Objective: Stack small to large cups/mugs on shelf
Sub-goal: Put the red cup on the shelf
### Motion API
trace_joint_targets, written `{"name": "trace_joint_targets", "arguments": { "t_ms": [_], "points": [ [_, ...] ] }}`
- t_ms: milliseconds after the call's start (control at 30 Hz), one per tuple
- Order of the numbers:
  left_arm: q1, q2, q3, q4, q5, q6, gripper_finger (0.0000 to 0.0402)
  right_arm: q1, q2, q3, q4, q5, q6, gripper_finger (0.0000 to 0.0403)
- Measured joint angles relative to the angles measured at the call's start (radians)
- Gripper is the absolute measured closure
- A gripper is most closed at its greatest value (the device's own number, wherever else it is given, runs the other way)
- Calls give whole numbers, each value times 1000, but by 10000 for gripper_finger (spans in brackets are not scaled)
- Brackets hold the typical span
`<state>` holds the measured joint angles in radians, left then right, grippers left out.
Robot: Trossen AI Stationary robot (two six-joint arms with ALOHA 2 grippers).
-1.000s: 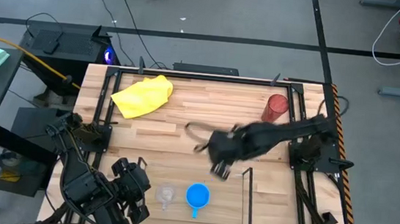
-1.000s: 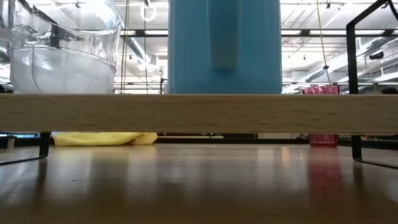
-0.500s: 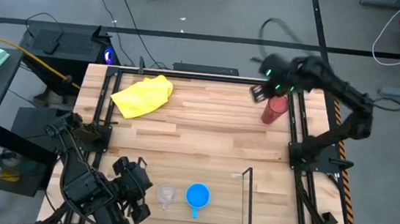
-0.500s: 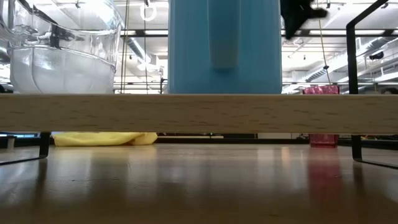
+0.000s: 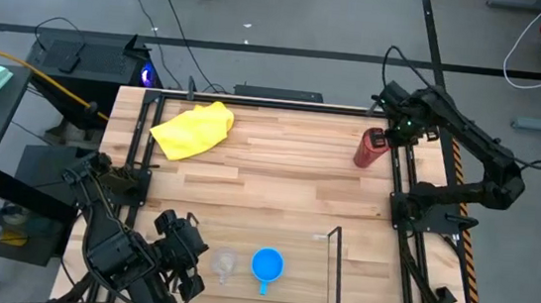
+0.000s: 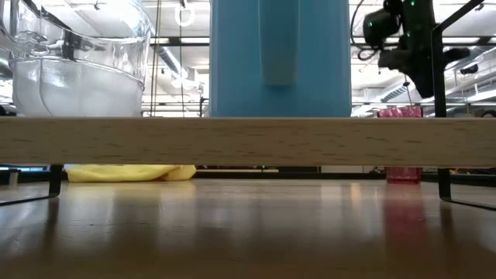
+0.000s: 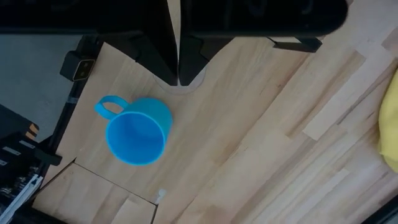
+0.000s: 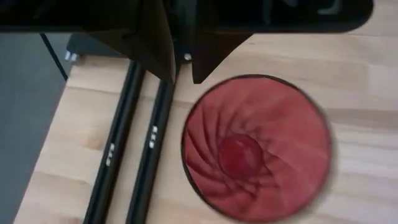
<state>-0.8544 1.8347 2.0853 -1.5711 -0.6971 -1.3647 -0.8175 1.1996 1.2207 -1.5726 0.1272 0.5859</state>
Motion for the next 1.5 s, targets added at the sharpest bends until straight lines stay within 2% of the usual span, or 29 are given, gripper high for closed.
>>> {"name": "trace_joint_targets", "arguments": {
  "t_ms": [200, 433, 667, 900, 1267, 1367, 1500],
  "points": [
    [11, 0, 0, 0, -7, 17, 388, -24, -3, -86, 58, -4, -32, 320],
    [33, 0, 0, 0, -6, 41, 378, -33, -3, -64, 113, -22, -45, 287],
    [40, 0, 0, 0, -6, 43, 384, -73, -1, -63, 148, -20, -54, 275],
    [40, 0, 0, 0, -6, 42, 389, -77, 57, -63, 194, -20, -64, 277],
    [40, 0, 0, 0, -6, 27, 376, -77, 132, -63, 230, 5, -66, 279],
    [40, 0, 0, 0, -6, 26, 381, -77, 132, -63, 230, 15, -66, 294],
    [40, 0, 0, 0, -6, 26, 388, -77, 132, -63, 230, 30, -65, 334]
  ]
}}
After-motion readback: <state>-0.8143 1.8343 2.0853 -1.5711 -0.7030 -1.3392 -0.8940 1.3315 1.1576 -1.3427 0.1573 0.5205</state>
